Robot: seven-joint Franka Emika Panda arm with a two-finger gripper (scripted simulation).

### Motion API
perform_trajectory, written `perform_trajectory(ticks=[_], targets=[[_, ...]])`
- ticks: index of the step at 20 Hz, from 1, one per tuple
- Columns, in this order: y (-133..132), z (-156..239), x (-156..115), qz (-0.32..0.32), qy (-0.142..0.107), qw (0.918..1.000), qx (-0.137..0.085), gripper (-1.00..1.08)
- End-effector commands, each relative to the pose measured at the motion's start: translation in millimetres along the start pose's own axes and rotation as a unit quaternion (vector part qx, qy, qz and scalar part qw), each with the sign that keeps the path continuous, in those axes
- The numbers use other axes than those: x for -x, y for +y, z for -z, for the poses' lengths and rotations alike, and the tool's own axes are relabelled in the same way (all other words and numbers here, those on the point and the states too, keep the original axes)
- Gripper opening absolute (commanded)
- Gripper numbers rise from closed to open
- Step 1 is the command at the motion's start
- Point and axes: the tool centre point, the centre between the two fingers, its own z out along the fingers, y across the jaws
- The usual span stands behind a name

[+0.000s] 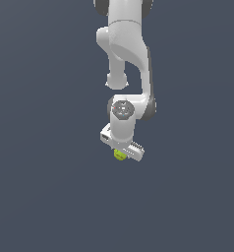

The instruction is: Pick up the object and move it to a goal position.

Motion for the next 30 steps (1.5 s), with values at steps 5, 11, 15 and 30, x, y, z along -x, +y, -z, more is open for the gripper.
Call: perform_trajectory(ticks=[5, 11, 15, 30], targets=[[13.1, 32.6, -5.4, 0.000, 0.001, 1.0000, -0.001, -1.00], [35.8, 85.0, -13.2, 0.000, 0.001, 1.0000, -0.001, -1.00], [55.1, 129.5, -20.0, -0.001, 0.001, 1.0000, -0.001, -1.00], [126.1, 298.9, -47.8, -0.001, 0.001, 1.0000, -0.001, -1.00]])
